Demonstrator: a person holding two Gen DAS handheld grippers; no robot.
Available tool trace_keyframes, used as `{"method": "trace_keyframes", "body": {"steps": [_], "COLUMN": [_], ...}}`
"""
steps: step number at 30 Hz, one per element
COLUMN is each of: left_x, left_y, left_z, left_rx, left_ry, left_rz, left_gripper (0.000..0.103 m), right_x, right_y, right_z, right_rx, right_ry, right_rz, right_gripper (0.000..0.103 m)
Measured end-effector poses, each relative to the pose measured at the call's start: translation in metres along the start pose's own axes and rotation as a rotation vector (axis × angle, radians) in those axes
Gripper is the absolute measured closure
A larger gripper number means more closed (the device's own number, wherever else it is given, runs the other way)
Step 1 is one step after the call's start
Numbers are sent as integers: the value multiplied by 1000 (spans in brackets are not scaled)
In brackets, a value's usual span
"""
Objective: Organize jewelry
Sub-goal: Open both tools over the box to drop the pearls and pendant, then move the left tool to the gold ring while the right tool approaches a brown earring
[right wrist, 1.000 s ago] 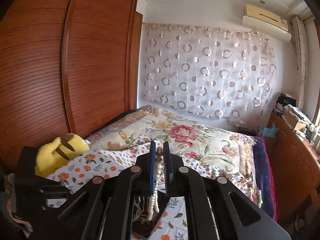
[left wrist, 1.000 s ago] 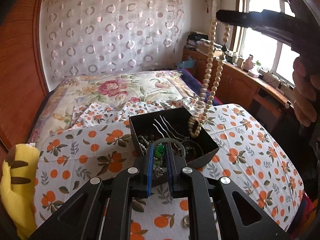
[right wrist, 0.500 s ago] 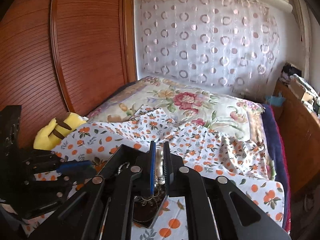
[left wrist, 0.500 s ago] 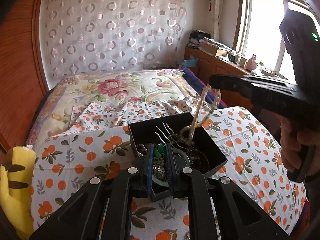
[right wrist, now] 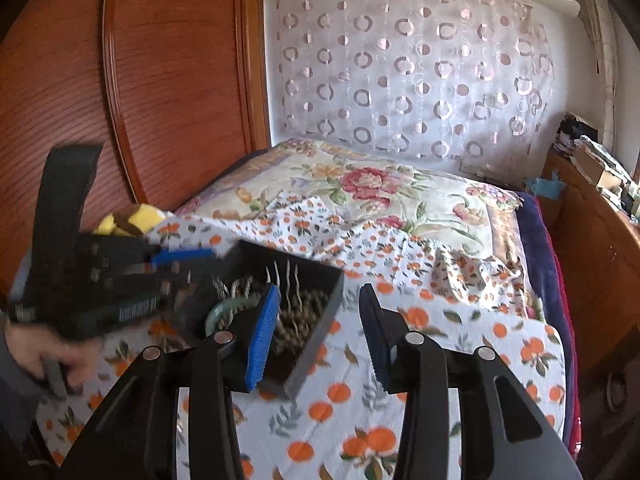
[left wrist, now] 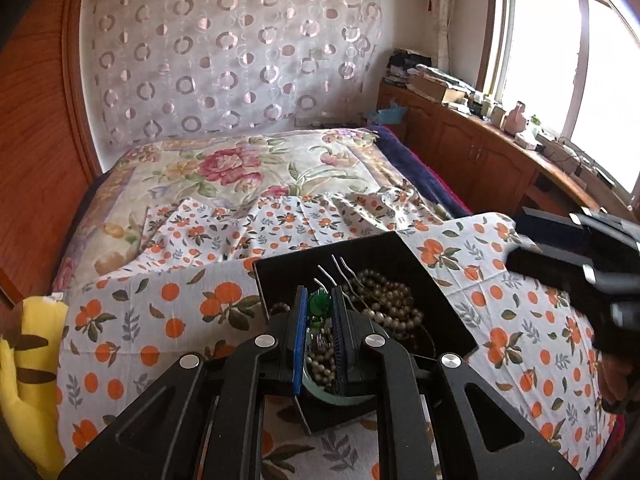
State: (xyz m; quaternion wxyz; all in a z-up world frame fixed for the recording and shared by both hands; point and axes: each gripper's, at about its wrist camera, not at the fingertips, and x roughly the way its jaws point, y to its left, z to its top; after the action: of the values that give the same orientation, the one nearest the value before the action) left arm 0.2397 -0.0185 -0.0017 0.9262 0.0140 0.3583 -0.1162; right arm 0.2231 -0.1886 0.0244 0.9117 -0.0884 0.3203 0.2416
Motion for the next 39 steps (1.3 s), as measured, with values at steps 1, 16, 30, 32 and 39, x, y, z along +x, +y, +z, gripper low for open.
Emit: {"method": "trace_keyframes", "body": {"steps": [1,16,30,32,39], "left_x": [1,-32,-56,-55,-48], "left_y": [-1,-12,-16,-18,-27], "left_z": [1,-27,-95,-101,-119], "left_rx": [2,57,87,88,94], "left_ry": [-1,3,62,69,108], "left_rz": [5,19,-36,-39,-68], "left_gripper": [92,65,55,52,50], "right_x": [-1,-24,-37,-38,-29], "right_y": [-1,-11,5,7,24], "right_z": [-5,-75,-128,-132,-141], "right_rx": [-4,36,-6,-16,-79], "right_ry": [4,53,146,160,215], "right_rz": [-3,18,40,47,67], "right_gripper": [58,58,59,59,59]}}
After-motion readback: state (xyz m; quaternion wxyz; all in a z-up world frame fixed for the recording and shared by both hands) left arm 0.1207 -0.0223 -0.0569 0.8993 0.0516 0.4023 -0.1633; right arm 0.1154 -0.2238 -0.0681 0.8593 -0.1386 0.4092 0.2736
